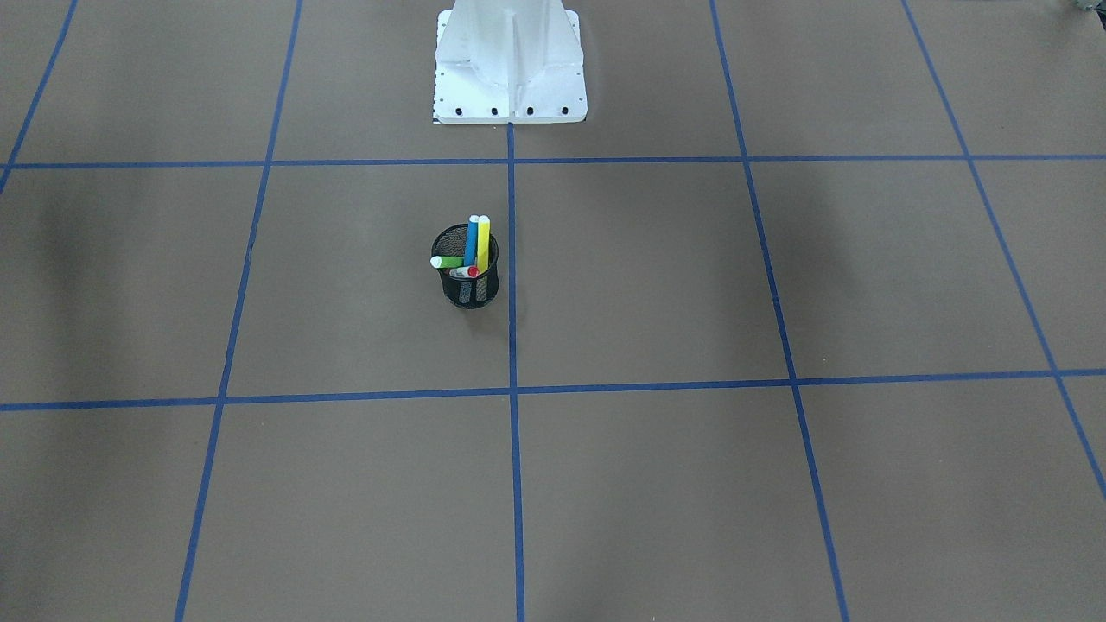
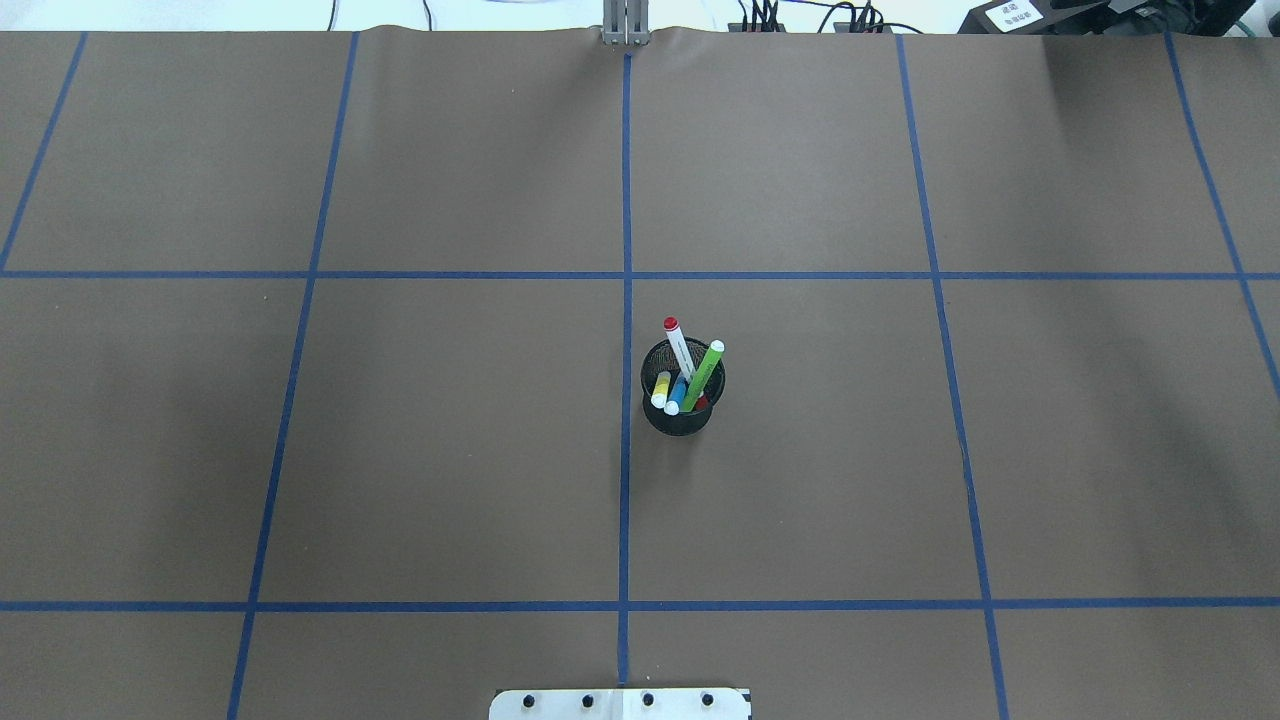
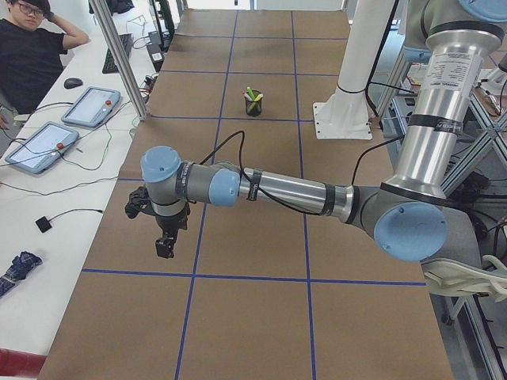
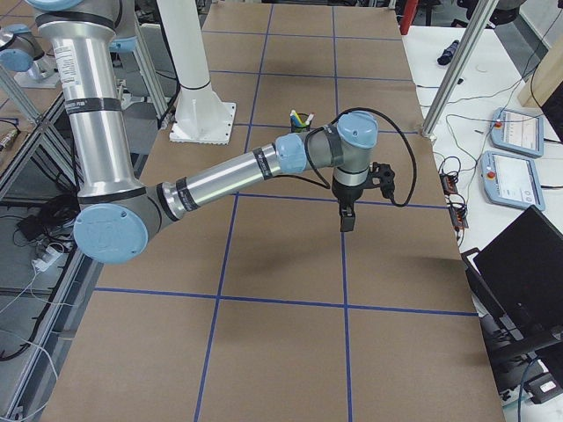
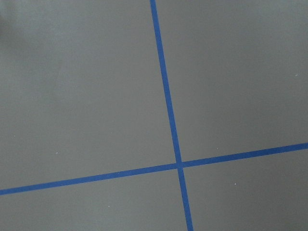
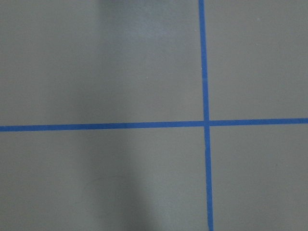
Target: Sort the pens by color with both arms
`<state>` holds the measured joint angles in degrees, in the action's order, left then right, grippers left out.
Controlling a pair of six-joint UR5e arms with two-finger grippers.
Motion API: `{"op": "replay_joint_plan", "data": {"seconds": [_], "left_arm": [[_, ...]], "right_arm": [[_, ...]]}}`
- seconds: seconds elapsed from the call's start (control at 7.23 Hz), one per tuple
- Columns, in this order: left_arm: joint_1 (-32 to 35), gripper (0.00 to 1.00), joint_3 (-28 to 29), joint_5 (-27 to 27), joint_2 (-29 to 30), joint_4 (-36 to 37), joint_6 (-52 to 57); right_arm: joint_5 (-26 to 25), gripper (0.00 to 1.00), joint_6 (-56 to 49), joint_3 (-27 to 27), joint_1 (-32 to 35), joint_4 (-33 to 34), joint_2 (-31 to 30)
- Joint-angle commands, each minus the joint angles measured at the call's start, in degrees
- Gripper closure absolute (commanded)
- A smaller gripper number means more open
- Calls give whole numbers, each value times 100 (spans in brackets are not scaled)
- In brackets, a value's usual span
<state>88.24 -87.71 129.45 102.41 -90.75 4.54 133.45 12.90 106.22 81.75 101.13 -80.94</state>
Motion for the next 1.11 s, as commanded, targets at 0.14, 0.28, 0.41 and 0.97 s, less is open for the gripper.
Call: {"op": "replay_joint_plan", "data": {"seconds": [0.14, 0.28, 0.41, 0.97], "left_arm": [[-132, 0, -9, 1, -11, -163, -24], [-167, 0, -44, -8, 15, -154, -32], [-167, 0, -53, -8, 42, -197, -32], [-176, 0, 8, 45, -28, -567, -6]], "right_arm": [[-81, 0, 2179, 503, -1086, -1137, 199], [-152, 0, 3156, 592, -1448, -1166, 706], [-283, 0, 3915, 637, -1835, -1166, 1094], [-2374, 1, 5598, 1550, -3971, -1105, 1238]]}}
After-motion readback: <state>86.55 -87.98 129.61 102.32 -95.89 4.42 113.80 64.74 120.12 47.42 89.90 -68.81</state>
